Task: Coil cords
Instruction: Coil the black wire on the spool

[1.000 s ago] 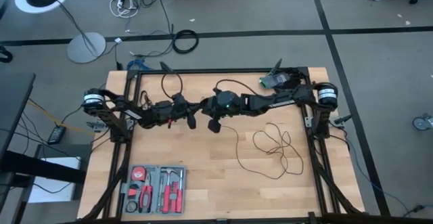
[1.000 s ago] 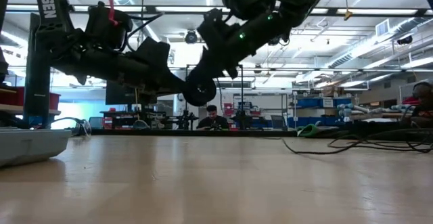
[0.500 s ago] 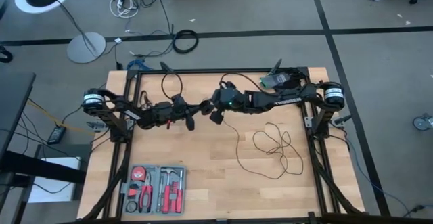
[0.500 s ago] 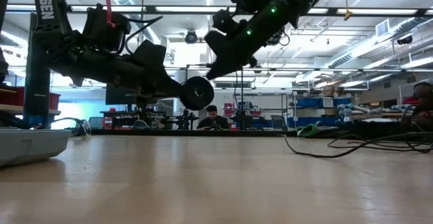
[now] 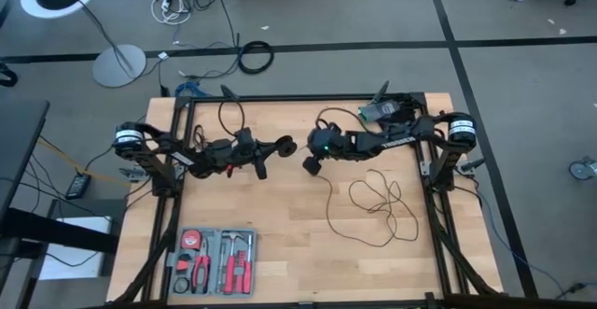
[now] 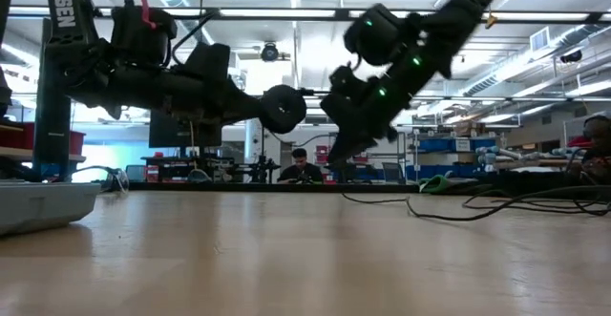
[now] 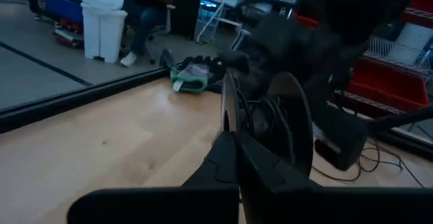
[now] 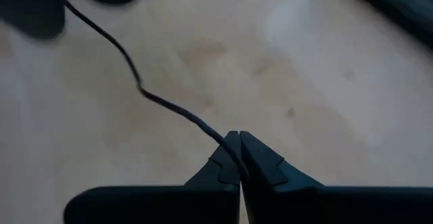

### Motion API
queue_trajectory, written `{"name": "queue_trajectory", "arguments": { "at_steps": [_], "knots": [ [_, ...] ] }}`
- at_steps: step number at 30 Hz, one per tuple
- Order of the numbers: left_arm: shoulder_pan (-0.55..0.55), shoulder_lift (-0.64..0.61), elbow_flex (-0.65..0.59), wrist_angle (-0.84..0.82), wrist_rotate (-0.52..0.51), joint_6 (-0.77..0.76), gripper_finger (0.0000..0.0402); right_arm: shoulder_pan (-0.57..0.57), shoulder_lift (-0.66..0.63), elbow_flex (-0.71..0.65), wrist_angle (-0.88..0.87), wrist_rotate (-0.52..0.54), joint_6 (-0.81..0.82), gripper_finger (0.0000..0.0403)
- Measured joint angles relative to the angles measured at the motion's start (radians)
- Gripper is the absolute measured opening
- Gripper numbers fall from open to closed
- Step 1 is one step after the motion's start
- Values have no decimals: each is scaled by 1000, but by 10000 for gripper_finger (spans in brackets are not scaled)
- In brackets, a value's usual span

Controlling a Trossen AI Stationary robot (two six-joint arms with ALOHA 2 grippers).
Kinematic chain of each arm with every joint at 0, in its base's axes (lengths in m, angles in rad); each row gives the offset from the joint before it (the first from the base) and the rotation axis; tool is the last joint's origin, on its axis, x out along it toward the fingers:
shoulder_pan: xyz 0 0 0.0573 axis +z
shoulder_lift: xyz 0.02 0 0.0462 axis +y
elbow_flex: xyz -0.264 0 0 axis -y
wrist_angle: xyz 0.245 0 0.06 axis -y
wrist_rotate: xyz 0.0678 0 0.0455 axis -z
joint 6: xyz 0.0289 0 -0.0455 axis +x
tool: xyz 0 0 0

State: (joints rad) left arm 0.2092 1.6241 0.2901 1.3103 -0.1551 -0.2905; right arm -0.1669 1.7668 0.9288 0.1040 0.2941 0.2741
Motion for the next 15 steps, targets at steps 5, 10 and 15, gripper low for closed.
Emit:
{"name": "queue_trajectory", "arguments": {
  "at_steps": [5,10,15],
  "knots": [
    [0,0,0,-33,0,1,1,12,-2,-108,186,-18,67,0],
    [0,0,0,-83,0,-8,1,-1,-66,-112,176,-18,59,0],
    [0,0,0,-61,2,-25,1,-55,-142,-112,96,-38,39,0]
  ]
}}
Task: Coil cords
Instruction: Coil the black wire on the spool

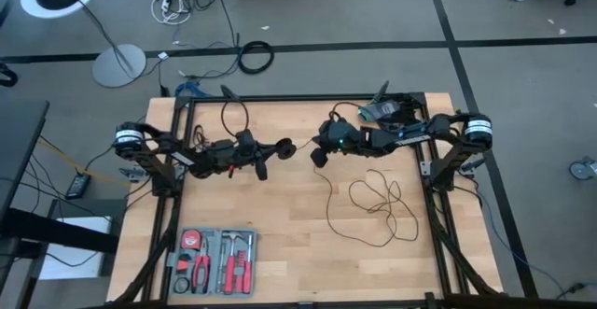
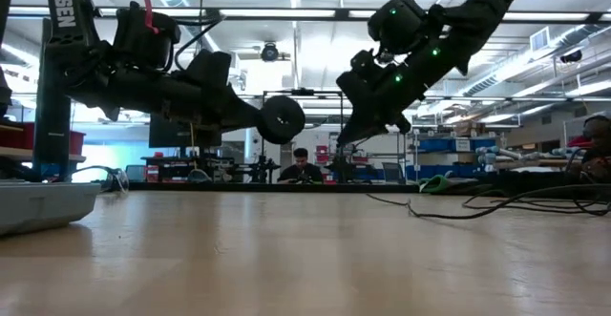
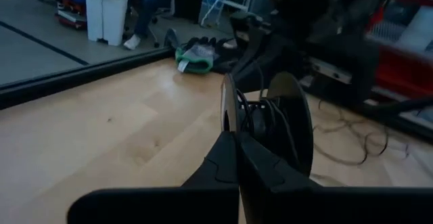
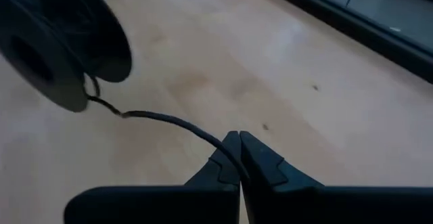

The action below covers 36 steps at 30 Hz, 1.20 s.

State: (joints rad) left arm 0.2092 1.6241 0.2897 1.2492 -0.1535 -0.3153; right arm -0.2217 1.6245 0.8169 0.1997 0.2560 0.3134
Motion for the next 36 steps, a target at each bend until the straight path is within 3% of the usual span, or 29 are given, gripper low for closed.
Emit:
{"name": "queue_trajectory", "arguments": {
  "at_steps": [5,14,19,27,36],
  "knots": [
    [0,0,0,32,0,-3,1,4,-8,0,-4,-97,-9,0],
    [0,0,0,106,33,-4,1,43,25,0,-73,3,-10,0],
    [0,0,1,73,95,-16,1,18,-3,0,-42,0,-10,0],
    [0,0,7,-32,80,-5,1,5,-24,10,109,-106,-10,0],
    [-2,0,81,-219,58,26,1,11,9,127,49,-131,-62,0]
  ]
}}
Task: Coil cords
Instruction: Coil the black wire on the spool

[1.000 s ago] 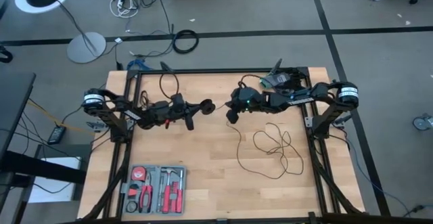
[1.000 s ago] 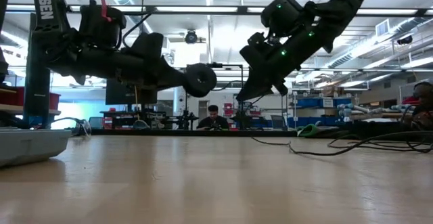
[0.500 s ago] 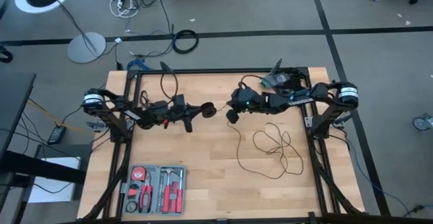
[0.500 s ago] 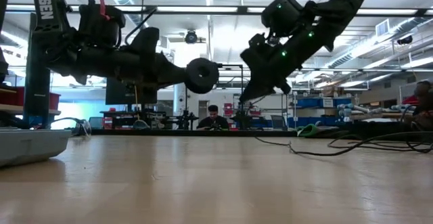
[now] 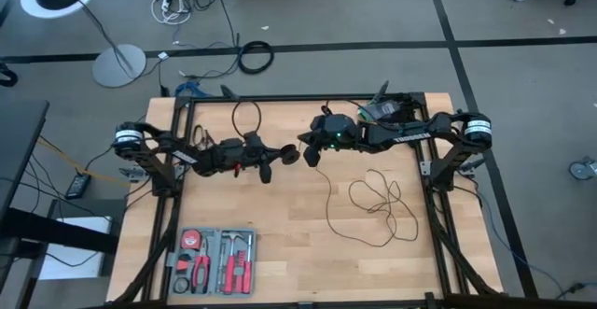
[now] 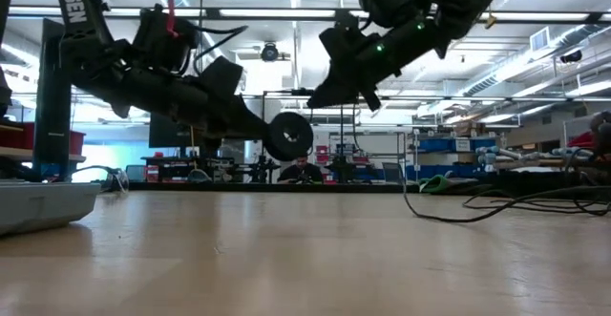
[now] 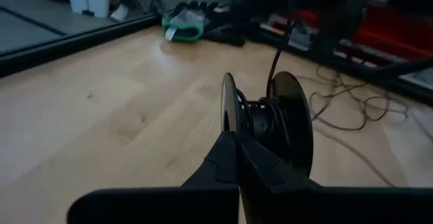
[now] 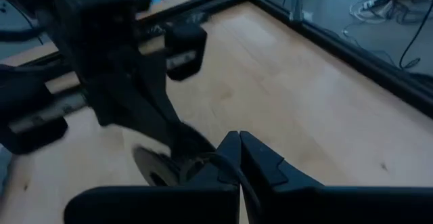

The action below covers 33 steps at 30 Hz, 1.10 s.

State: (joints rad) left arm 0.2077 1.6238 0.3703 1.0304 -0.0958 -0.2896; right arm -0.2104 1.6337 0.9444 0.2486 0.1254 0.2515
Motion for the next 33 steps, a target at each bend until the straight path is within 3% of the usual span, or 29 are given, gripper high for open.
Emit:
{"name": "queue_trajectory", "arguments": {
  "at_steps": [19,28,33],
  "knots": [
    [0,0,143,-189,-63,51,1,13,4,67,79,40,-71,0],
    [0,2,223,-239,-111,52,0,67,165,86,231,50,-107,0],
    [0,0,234,-324,-137,50,0,71,167,105,249,64,-121,0]
  ]
}}
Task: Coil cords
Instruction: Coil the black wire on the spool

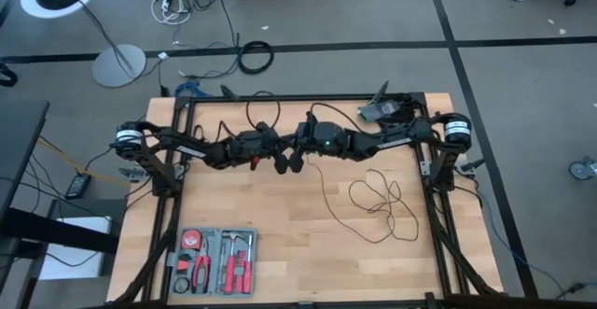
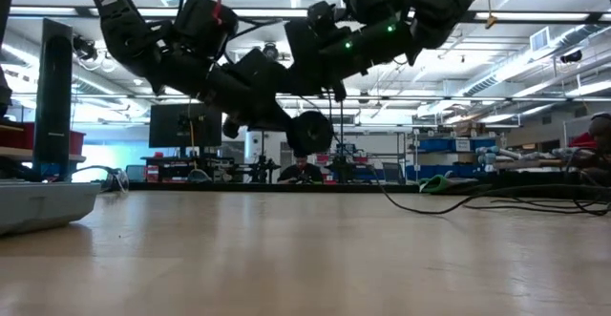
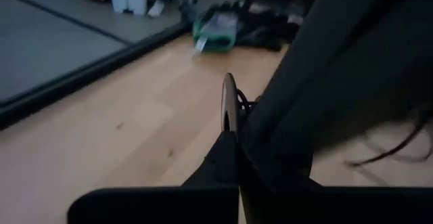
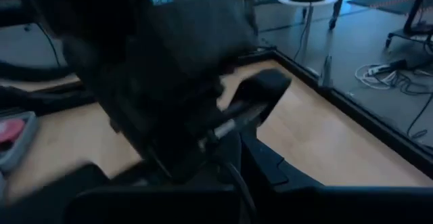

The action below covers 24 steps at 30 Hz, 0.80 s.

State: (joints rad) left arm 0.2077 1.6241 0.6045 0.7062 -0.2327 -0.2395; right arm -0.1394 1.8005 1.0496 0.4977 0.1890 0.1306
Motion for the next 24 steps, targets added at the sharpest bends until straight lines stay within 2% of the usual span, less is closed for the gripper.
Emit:
{"name": "queue_trajectory", "arguments": {
  "at_steps": [7,15,24],
  "knots": [
    [0,0,-1,-28,-42,0,0,-9,-36,1,-71,-1,-17,9],
    [1,0,-23,-29,-148,0,1,-9,-38,1,-188,-1,42,54],
    [1,0,-98,154,-210,-23,1,11,-37,-3,-269,9,66,79]
  ]
}}
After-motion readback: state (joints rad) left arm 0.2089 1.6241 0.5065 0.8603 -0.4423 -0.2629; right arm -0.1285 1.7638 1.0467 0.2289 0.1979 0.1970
